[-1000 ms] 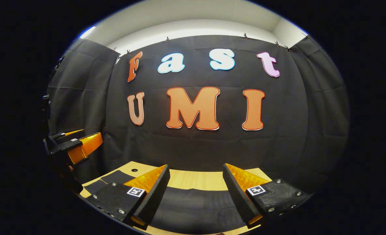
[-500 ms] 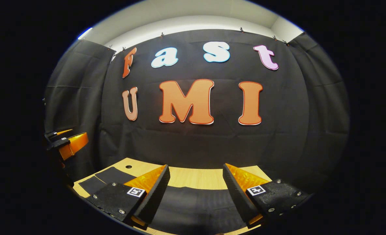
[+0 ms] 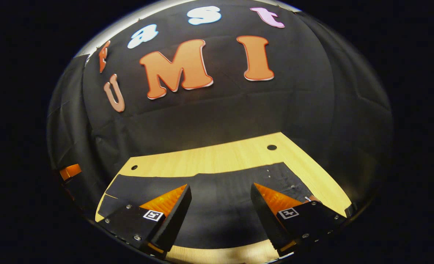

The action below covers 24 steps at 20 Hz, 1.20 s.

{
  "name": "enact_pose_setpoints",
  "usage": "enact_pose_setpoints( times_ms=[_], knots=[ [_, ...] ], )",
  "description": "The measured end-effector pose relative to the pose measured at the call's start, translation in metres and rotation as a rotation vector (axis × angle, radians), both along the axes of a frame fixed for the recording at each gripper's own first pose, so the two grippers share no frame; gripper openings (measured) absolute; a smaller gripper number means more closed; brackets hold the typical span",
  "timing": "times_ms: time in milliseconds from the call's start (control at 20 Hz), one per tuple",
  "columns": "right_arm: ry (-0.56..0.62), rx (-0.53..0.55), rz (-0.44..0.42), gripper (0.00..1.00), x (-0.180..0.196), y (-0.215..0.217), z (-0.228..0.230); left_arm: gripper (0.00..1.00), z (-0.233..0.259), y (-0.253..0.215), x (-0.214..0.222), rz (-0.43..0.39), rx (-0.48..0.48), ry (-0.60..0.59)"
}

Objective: Grasp the waist and the cuffs of the jeans and fold them to make the two legs overlap; first hold the waist and fold one-third of the jeans toward the cuffs, then hold the cuffs and fold the remaining one-third in the same direction to finish folding.

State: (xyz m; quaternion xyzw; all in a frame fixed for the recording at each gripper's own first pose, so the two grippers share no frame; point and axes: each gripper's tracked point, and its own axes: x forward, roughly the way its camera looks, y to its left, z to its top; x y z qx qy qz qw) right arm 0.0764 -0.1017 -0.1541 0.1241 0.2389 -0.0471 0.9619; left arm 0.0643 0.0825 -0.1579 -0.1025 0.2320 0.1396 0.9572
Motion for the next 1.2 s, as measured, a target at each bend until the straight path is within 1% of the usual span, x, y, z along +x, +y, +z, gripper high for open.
enact_pose_setpoints(
  times_ms=[100, 150, 200, 250, 300, 400, 500, 600, 700, 800, 850, 950, 1100, 1150, 1200],
  knots=[
    [0.051, 0.060, -0.055, 0.97, 0.000, -0.009, -0.013, 0.98, -0.027, 0.023, -0.013, 0.037, -0.036, 0.097],
    [0.109, 0.083, -0.078, 0.97, -0.005, -0.015, -0.027, 0.98, -0.045, 0.032, -0.017, 0.060, -0.047, 0.156],
    [0.170, 0.112, -0.089, 0.97, -0.009, -0.019, -0.040, 0.95, -0.061, 0.039, -0.020, 0.076, -0.068, 0.206],
    [0.214, 0.140, -0.095, 0.98, -0.012, -0.021, -0.049, 0.98, -0.075, 0.044, -0.023, 0.092, -0.097, 0.252],
    [0.244, 0.164, -0.106, 0.98, -0.012, -0.021, -0.060, 0.98, -0.086, 0.048, -0.027, 0.109, -0.126, 0.291],
    [0.276, 0.193, -0.137, 0.97, -0.011, -0.029, -0.070, 0.98, -0.105, 0.061, -0.033, 0.151, -0.162, 0.347],
    [0.304, 0.206, -0.168, 0.97, -0.011, -0.037, -0.078, 0.98, -0.128, 0.073, -0.033, 0.197, -0.168, 0.414],
    [0.332, 0.236, -0.195, 0.97, -0.011, -0.043, -0.084, 0.98, -0.143, 0.070, -0.023, 0.221, -0.188, 0.461],
    [0.357, 0.262, -0.223, 0.97, -0.011, -0.052, -0.091, 0.98, -0.147, 0.075, -0.018, 0.246, -0.210, 0.495],
    [0.383, 0.277, -0.250, 0.98, -0.012, -0.059, -0.100, 0.96, -0.159, 0.079, -0.023, 0.263, -0.232, 0.553],
    [0.396, 0.293, -0.261, 0.97, -0.012, -0.063, -0.103, 0.98, -0.166, 0.078, -0.024, 0.264, -0.251, 0.594],
    [0.422, 0.349, -0.289, 0.97, -0.012, -0.066, -0.108, 0.98, -0.183, 0.076, -0.027, 0.268, -0.312, 0.651],
    [0.454, 0.401, -0.339, 0.97, -0.014, -0.082, -0.121, 0.99, -0.206, 0.074, -0.040, 0.295, -0.440, 0.713],
    [0.470, 0.416, -0.356, 0.96, -0.015, -0.087, -0.126, 0.97, -0.209, 0.075, -0.046, 0.301, -0.468, 0.730],
    [0.480, 0.426, -0.372, 0.97, -0.016, -0.094, -0.130, 0.99, -0.213, 0.075, -0.050, 0.307, -0.489, 0.752]
  ],
)
